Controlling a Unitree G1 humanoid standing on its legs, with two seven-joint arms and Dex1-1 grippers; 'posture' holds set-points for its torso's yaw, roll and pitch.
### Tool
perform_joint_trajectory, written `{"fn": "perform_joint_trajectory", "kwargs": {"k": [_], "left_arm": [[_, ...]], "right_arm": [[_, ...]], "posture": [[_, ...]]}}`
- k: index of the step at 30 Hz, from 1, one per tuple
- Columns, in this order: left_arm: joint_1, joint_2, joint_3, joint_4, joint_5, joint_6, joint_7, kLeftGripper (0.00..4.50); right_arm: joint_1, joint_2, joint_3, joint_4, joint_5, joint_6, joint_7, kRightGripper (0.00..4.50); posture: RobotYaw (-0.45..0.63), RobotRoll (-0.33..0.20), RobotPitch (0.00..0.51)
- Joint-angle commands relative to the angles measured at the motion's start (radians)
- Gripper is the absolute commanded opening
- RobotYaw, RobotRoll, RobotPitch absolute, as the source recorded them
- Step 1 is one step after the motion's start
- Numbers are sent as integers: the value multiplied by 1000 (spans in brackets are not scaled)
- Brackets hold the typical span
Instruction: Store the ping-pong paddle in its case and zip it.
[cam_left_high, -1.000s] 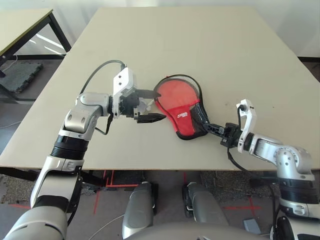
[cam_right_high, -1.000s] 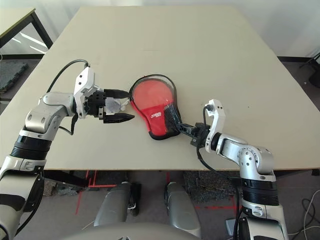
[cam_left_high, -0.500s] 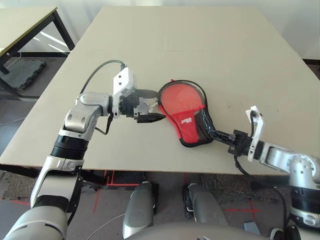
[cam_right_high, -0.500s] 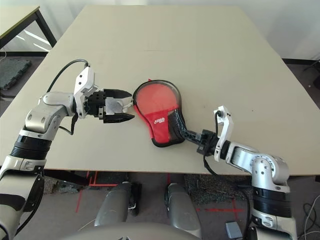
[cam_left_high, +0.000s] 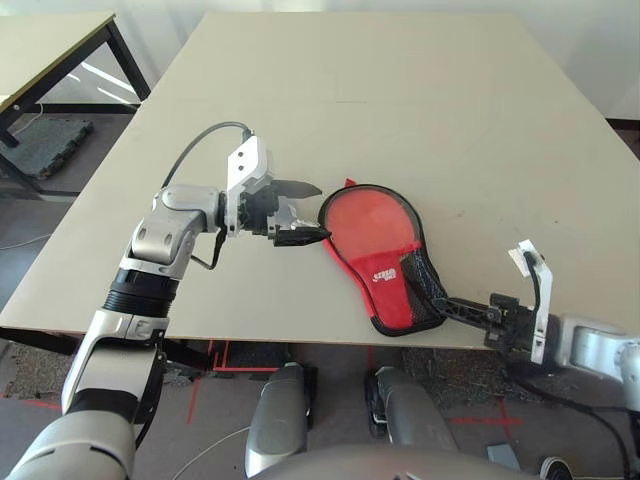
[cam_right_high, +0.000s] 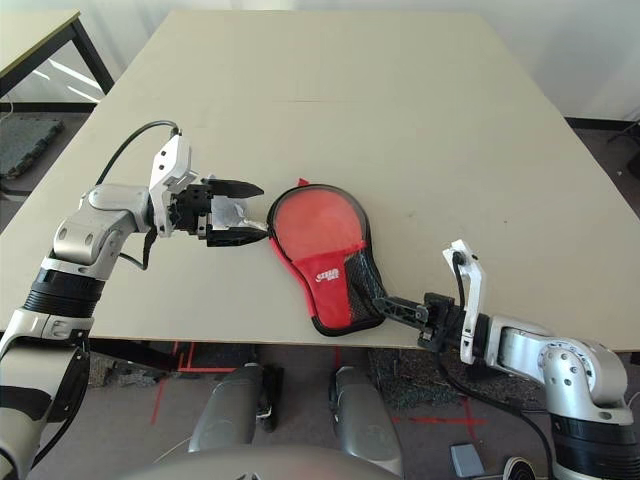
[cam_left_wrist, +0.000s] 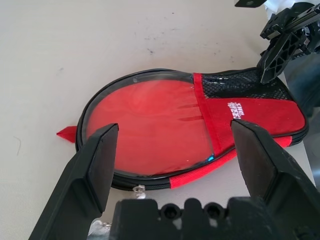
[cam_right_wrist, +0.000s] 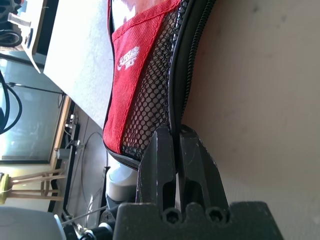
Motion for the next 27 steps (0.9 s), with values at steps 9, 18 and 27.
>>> {"fn": "perform_joint_trajectory", "kwargs": {"k": [9,18,27], "left_arm": [[-15,16,-2,15,8,-10,-19,4500],[-23,46,15,26,9,-6,-17,4500],[-11,107,48,4,-17,60,-11,4500]], "right_arm": [[90,-99,5,-7,2,-4,69,6],[107,-321,-45,19,-23,-97,286,2202],[-249,-391,65,128,-156,-273,372,4453]], "posture": [[61,0,122],[68,0,129],[100,0,129]]}}
